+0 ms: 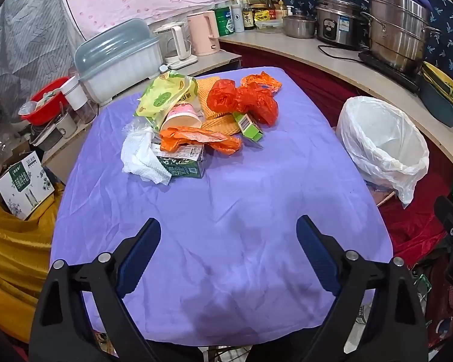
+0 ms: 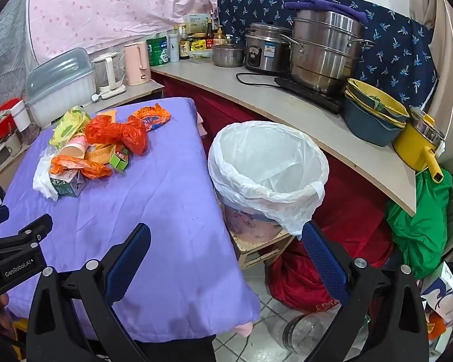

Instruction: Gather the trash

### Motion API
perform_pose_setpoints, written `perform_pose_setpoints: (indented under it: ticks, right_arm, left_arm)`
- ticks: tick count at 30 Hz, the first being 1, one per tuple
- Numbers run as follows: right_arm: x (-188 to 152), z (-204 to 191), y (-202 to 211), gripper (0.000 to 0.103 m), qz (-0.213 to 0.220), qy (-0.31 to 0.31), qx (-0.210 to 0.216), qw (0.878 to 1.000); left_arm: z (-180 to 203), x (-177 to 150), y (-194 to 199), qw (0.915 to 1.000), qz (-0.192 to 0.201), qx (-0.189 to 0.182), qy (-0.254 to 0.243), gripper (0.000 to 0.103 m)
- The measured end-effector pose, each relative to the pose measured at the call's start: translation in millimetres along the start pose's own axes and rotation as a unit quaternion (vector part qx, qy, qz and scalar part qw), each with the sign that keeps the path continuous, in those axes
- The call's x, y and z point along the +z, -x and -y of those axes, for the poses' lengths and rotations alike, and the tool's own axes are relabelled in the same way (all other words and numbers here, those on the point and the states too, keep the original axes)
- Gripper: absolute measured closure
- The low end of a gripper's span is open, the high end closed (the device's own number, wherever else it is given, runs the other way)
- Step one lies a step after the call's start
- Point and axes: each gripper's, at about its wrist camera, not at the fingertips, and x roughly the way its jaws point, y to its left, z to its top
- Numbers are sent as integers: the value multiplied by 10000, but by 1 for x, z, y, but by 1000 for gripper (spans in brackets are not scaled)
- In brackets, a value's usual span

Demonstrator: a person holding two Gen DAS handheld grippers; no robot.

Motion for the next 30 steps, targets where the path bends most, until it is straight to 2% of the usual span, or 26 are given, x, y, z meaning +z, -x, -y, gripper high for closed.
perform_pose_setpoints:
  ticks: [12, 18, 22, 30]
  right_arm:
    - [4, -1, -3, 7, -39, 20, -21, 10000]
    - [2, -4, -8, 7, -49, 15, -12, 10000]
    - [2, -5, -9, 7, -59, 11, -17, 10000]
    - [3, -3, -9, 7, -67, 11, -4, 10000]
  left_arm:
    - [-3, 2, -5, 9999, -43, 44, 111, 16]
    - [0, 1, -1, 9996, 283, 69, 66, 16]
    - [-1, 3, 1, 9993, 365, 52, 88, 16]
    - [0, 5, -1, 9997, 235, 61, 52, 16]
